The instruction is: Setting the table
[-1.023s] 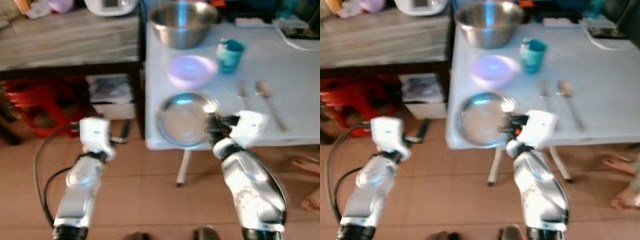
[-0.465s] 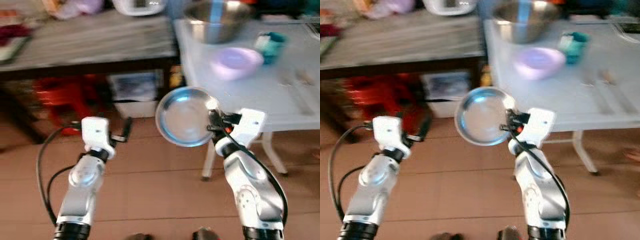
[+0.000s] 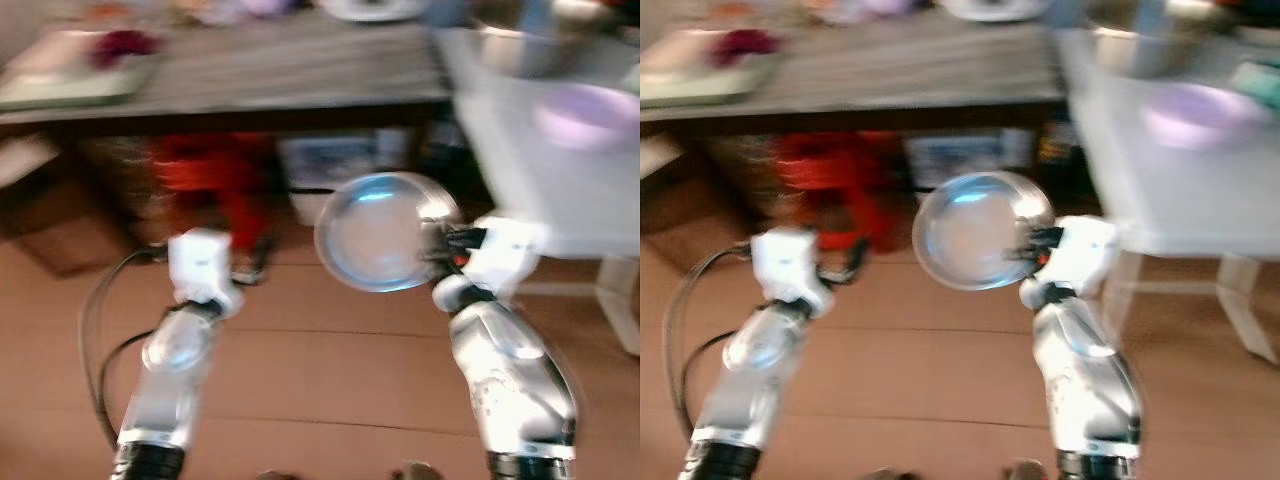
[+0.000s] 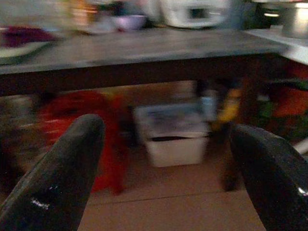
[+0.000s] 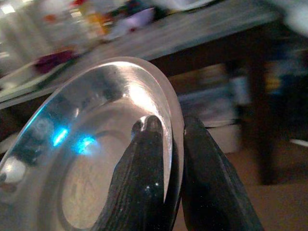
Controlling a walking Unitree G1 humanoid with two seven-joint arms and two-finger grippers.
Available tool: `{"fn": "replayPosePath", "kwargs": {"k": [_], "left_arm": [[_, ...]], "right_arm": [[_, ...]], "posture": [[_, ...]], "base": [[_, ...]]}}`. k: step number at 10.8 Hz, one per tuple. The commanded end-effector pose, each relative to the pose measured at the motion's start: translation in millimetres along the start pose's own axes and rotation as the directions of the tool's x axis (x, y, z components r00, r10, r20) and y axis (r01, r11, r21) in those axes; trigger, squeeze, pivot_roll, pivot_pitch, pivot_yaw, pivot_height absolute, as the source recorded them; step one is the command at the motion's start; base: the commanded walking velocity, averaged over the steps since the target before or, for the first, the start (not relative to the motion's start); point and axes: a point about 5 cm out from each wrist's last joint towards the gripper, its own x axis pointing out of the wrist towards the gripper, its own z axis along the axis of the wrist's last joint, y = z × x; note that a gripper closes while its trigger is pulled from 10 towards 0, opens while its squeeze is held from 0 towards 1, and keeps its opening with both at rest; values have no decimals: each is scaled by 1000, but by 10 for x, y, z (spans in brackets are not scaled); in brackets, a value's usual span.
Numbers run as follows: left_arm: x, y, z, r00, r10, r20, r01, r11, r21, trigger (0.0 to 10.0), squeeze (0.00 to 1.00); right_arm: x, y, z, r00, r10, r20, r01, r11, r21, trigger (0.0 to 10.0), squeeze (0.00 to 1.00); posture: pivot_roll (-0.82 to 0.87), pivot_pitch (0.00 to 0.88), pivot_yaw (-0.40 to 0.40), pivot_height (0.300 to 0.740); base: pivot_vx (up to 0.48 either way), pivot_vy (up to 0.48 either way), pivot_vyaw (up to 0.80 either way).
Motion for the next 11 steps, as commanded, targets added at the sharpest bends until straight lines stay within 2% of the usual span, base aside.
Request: {"fn": "replayPosePath", "kwargs": {"k": [1, 3, 5, 8, 11], "left_arm": [[-2, -52, -3, 1000, -15, 1, 15, 1000, 5, 10000, 0], [-6, -54, -5, 1000, -15, 0, 15, 1000, 8, 10000, 0], [-6, -62, 11, 1000, -9, 15, 8, 1000, 13, 10000, 0], [-23, -137, 22, 997, -70, 24, 70, 997, -21, 10000, 0], [-23, -164, 30, 995, -92, 30, 94, 995, -38, 10000, 0]], "right_arm": [[-10, -44, 22, 1000, -12, 12, 12, 1000, -5, 10000, 0], [-13, -42, 12, 1000, -12, 10, 12, 1000, -4, 10000, 0], [-15, -58, 13, 1000, -18, 12, 18, 1000, -9, 10000, 0], [-33, -61, 28, 999, -20, 25, 21, 999, -39, 10000, 0], [-30, -68, 30, 999, -27, 28, 28, 999, -42, 10000, 0]], "posture": [[-114, 140, 95, 740], [-111, 141, 94, 740], [-111, 142, 93, 740], [-117, 144, 92, 740], [-119, 145, 94, 740]], "base": [[0, 480, 431], [0, 480, 422], [0, 0, 0], [0, 0, 0], [311, 0, 0]]}}
